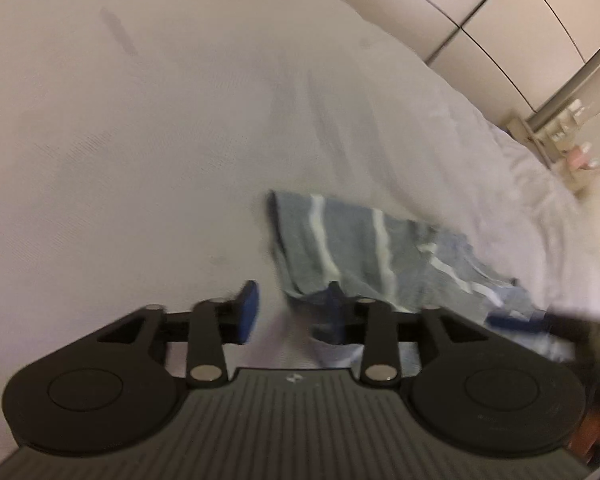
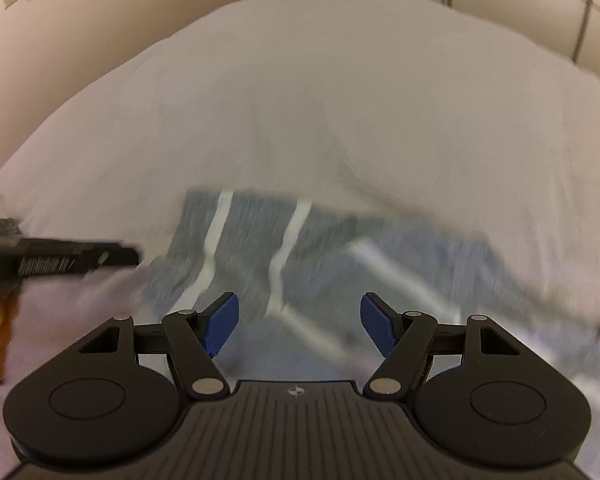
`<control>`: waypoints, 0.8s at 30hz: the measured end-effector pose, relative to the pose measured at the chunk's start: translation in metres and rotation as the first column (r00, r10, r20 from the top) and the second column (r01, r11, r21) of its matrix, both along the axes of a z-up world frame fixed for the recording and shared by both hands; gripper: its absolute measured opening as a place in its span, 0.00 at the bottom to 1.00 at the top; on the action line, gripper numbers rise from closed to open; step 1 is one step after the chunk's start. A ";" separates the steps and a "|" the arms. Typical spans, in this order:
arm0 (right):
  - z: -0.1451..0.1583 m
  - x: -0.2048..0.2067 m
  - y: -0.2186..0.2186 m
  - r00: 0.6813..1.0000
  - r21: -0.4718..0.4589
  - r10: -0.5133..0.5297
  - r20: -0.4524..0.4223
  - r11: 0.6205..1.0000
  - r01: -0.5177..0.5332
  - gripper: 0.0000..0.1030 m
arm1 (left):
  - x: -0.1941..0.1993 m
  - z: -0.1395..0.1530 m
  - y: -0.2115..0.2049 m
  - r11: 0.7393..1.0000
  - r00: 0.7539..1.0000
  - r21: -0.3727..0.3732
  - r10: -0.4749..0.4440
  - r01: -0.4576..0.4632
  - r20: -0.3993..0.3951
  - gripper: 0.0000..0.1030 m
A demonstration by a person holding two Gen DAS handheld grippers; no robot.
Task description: Fold clothes
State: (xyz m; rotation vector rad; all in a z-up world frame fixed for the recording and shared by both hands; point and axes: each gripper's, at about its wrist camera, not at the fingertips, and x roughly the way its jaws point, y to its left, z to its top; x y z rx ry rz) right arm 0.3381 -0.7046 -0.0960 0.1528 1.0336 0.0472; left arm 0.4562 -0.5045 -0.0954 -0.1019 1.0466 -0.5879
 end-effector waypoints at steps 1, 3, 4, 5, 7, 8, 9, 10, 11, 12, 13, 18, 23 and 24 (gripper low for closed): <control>-0.001 -0.010 0.005 1.000 0.016 0.000 -0.011 1.000 0.001 0.68 | 0.007 -0.002 -0.001 1.000 1.000 -0.021 -0.005 0.004 -0.019 0.36; -0.005 -0.026 0.019 1.000 0.042 0.020 -0.024 0.999 -0.019 0.68 | 0.022 -0.006 -0.003 0.998 0.998 -0.063 -0.015 0.012 -0.058 0.37; -0.008 -0.030 0.032 0.999 0.054 0.038 -0.028 0.998 -0.036 0.68 | 0.029 -0.008 -0.004 0.996 0.997 -0.084 -0.021 0.015 -0.077 0.37; -0.011 -0.033 0.043 0.998 0.063 0.061 -0.029 0.996 -0.059 0.68 | 0.037 -0.010 -0.005 0.994 0.995 -0.105 -0.028 0.017 -0.096 0.37; -0.018 -0.036 0.063 0.993 0.053 0.118 -0.020 0.992 -0.117 0.67 | 0.056 -0.019 -0.012 0.992 0.990 -0.121 -0.057 0.042 -0.131 0.34; -0.021 -0.036 0.071 0.990 0.041 0.142 -0.011 0.989 -0.142 0.67 | 0.064 -0.023 -0.019 0.992 0.987 -0.111 -0.078 0.063 -0.137 0.28; -0.024 -0.033 0.078 0.987 0.025 0.161 -0.001 0.987 -0.161 0.67 | 0.071 -0.027 -0.027 0.991 0.985 -0.098 -0.106 0.093 -0.139 0.20; -0.027 -0.028 0.085 0.985 0.007 0.174 0.011 0.985 -0.174 0.67 | 0.078 -0.029 -0.032 0.989 0.981 -0.090 -0.132 0.120 -0.139 0.11; -0.031 -0.024 0.091 0.982 -0.016 0.187 0.021 0.982 -0.187 0.66 | 0.083 -0.029 -0.033 0.986 0.980 -0.090 -0.152 0.141 -0.129 0.00; -0.034 -0.020 0.098 0.979 -0.044 0.200 0.028 0.979 -0.199 0.63 | 0.088 -0.026 -0.034 0.983 0.980 -0.090 -0.168 0.159 -0.110 0.00; -0.038 -0.015 0.103 0.978 -0.073 0.207 0.030 0.976 -0.205 0.61 | 0.091 -0.021 -0.035 0.980 0.980 -0.092 -0.185 0.177 -0.079 0.00; -0.060 0.005 0.129 0.970 -0.201 0.243 0.017 0.951 -0.235 0.12 | 0.102 -0.003 -0.050 0.954 0.960 -0.114 -0.272 0.278 0.064 0.00; -0.069 0.004 0.142 0.945 -0.147 0.327 0.014 0.935 -0.322 0.04 | 0.105 -0.014 -0.053 0.947 0.951 -0.095 -0.300 0.306 0.071 0.01; -0.069 0.001 0.145 0.939 -0.143 0.344 0.013 0.930 -0.339 0.04 | 0.105 -0.015 -0.050 0.951 0.956 -0.102 -0.285 0.291 0.067 0.05</control>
